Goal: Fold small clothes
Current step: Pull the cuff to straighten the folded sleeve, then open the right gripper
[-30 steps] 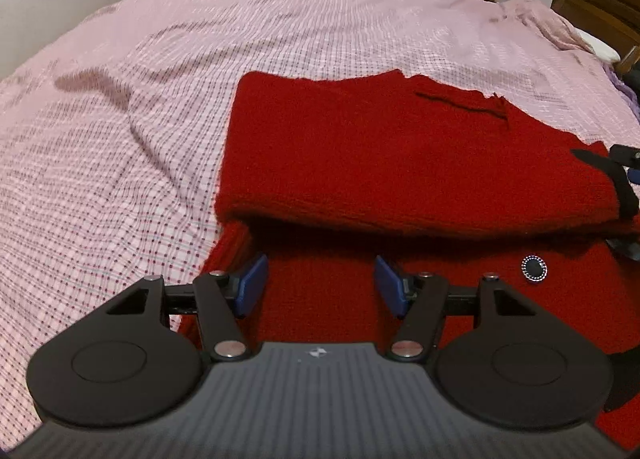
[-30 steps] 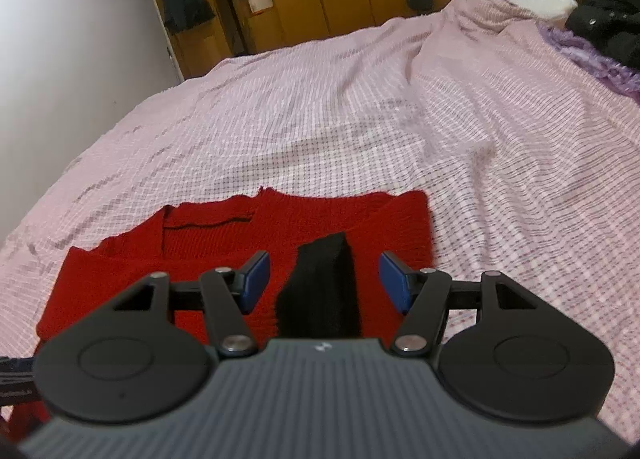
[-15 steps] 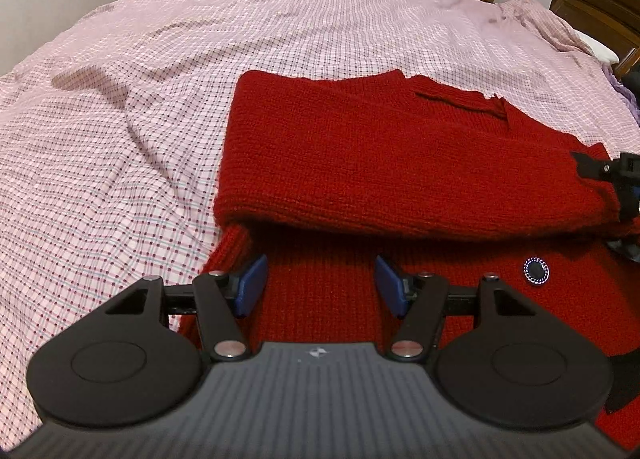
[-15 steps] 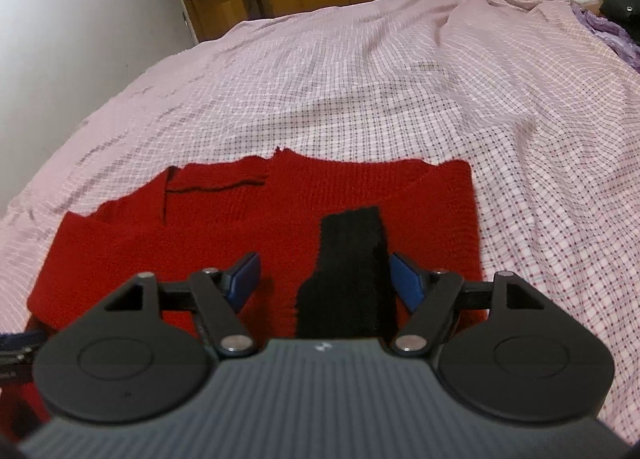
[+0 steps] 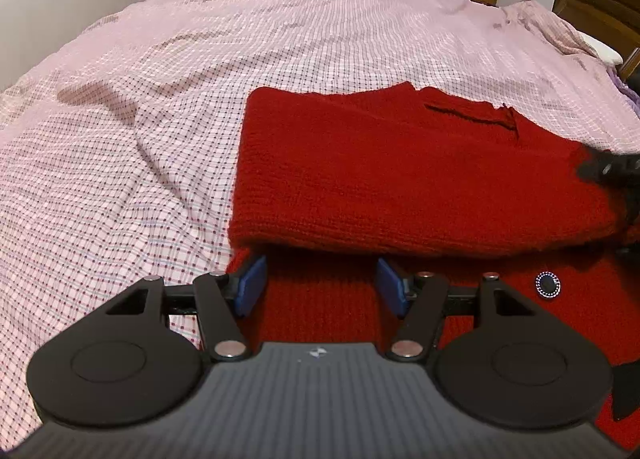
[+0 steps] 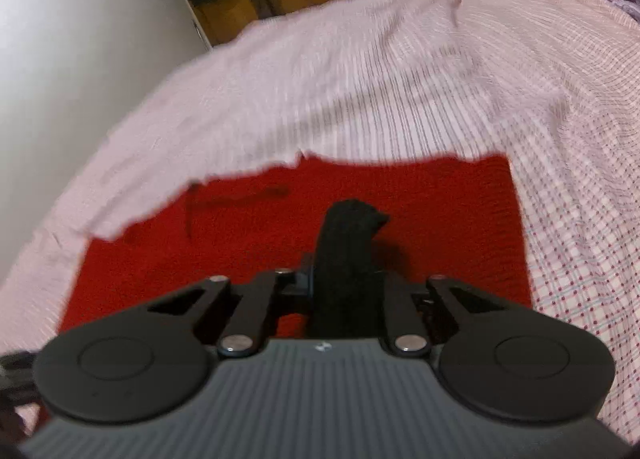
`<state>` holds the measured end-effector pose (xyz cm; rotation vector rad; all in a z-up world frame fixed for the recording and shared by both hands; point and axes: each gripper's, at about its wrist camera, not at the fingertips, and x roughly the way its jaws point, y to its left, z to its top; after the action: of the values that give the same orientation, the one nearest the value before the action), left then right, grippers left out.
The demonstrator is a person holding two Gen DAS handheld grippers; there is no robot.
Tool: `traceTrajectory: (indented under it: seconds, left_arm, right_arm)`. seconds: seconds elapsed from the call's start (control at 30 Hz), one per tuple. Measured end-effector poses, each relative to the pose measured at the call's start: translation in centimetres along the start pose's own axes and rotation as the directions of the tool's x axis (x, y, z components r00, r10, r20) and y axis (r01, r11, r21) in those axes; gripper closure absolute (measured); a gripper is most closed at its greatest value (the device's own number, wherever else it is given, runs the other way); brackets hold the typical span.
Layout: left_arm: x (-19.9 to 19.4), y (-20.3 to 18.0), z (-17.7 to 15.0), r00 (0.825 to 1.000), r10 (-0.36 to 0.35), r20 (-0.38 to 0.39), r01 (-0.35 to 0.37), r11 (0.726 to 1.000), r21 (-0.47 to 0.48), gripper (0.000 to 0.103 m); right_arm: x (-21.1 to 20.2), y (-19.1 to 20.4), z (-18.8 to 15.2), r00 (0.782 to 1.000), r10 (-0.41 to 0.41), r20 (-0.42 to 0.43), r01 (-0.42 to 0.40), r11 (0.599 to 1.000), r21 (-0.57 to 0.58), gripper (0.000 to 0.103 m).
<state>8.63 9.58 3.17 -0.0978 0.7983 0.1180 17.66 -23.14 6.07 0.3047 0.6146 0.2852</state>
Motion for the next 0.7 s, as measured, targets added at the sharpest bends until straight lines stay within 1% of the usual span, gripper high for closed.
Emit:
traceTrajectory:
  seconds: [0.07,0.13,0.17,0.23,0.33,0.37,0.47,0.57,0.63,0.7]
  left_arm:
    - [0.2,0.1,0.0,1.0,-0.001,-0.002,0.001,1.0,-0.005,0.035]
    - [0.5,0.2,0.0,1.0,-0.012,-0.006,0.012,1.0,-0.011,0.035]
    - [0.6,0.1,0.0,1.0,-0.018,-0.007,0.018,1.0,-0.011,0.035]
    - [0.8,-0.2,0.0,1.0,-0.012,-0.007,0.012,1.0,0.003,0.035]
    - [1.0,-0.6,-0.2,1.0,0.001,-0.01,0.0,1.0,0.022,0.035]
    - [0.9,-0.6,-0.2,1.0,-0.001,-0.01,0.001,1.0,0.026,0.035]
    - [0.3,-0.8,-0.3,1.0,-0.021,-0.015,0.022,0.998,0.052,0.035]
    - [-0.9,-0.9,-0.4,1.0,-0.027,-0.014,0.028,0.997,0.069,0.035]
    - [-2.2,-1.0,-0.4,0.999,-0.047,0.009,0.047,0.996,0.071,0.035]
    - [-3.3,-1.2,-0.1,0.997,-0.058,0.045,0.054,0.995,0.085,0.035]
  right_arm:
    - [-1.6,0.8,0.9,0.994,-0.034,0.102,0.039,0.998,-0.045,0.088]
    - [-1.9,0.9,1.7,0.983,-0.092,0.156,0.103,0.993,-0.063,0.088]
    - [-1.3,0.8,1.9,0.982,-0.114,0.15,0.124,0.991,-0.058,0.088]
    - [0.3,0.2,1.7,0.986,-0.138,0.098,0.144,0.988,-0.059,0.088]
    - [3.6,-0.5,-0.1,0.979,-0.205,0.006,0.205,0.973,-0.103,0.087]
    - [4.3,-0.9,-0.8,0.976,-0.215,-0.014,0.213,0.972,-0.1,0.087]
    - [4.2,-1.4,-1.7,0.978,-0.208,0.015,0.209,0.975,-0.075,0.086]
    - [3.2,-1.4,-0.9,0.979,-0.205,0.004,0.205,0.977,-0.056,0.078]
    - [2.0,-1.4,-0.3,0.977,-0.212,0.019,0.212,0.976,-0.04,0.072]
    - [0.2,-1.1,0.0,0.975,-0.216,0.046,0.217,0.976,-0.03,0.072]
